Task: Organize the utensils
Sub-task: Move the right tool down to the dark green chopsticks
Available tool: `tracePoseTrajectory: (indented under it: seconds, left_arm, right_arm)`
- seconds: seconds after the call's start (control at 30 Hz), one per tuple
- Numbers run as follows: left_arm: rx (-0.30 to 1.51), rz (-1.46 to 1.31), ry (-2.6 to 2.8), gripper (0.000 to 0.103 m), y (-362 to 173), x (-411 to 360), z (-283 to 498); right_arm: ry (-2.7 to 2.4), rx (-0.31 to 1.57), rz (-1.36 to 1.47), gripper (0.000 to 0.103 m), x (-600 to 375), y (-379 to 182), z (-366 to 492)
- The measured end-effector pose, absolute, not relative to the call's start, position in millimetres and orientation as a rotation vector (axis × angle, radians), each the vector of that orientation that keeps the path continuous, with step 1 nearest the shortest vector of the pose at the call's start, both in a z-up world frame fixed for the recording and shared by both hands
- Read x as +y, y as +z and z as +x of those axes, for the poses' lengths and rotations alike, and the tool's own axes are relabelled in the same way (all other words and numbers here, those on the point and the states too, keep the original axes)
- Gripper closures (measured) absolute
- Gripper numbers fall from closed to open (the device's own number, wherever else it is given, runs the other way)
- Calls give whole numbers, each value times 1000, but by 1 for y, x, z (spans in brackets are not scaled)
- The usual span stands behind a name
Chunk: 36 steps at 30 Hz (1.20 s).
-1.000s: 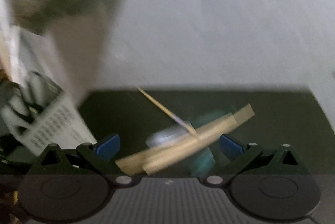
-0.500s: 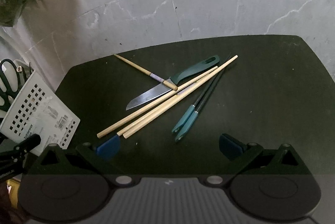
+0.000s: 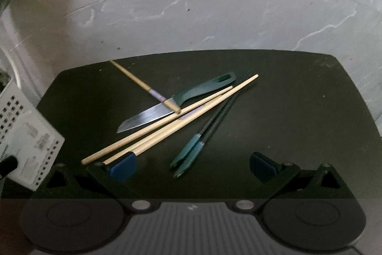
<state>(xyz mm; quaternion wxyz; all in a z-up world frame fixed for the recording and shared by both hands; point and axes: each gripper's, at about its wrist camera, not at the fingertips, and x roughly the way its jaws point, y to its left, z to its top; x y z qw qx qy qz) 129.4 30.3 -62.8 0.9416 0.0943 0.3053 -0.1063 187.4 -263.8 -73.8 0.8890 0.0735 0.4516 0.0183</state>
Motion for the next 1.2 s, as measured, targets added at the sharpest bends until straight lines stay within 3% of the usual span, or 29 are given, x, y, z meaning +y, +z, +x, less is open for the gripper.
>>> tracePoseTrajectory:
  seconds: [0.43, 1.2]
  left_arm:
    - [623, 192, -217, 25, -63, 31, 130]
    - [622, 193, -219, 25, -63, 30, 129]
  right_arm:
    - [-112, 1020, -3, 0, -260, -87, 235]
    - [-134, 1066, -17, 0, -261, -100, 255]
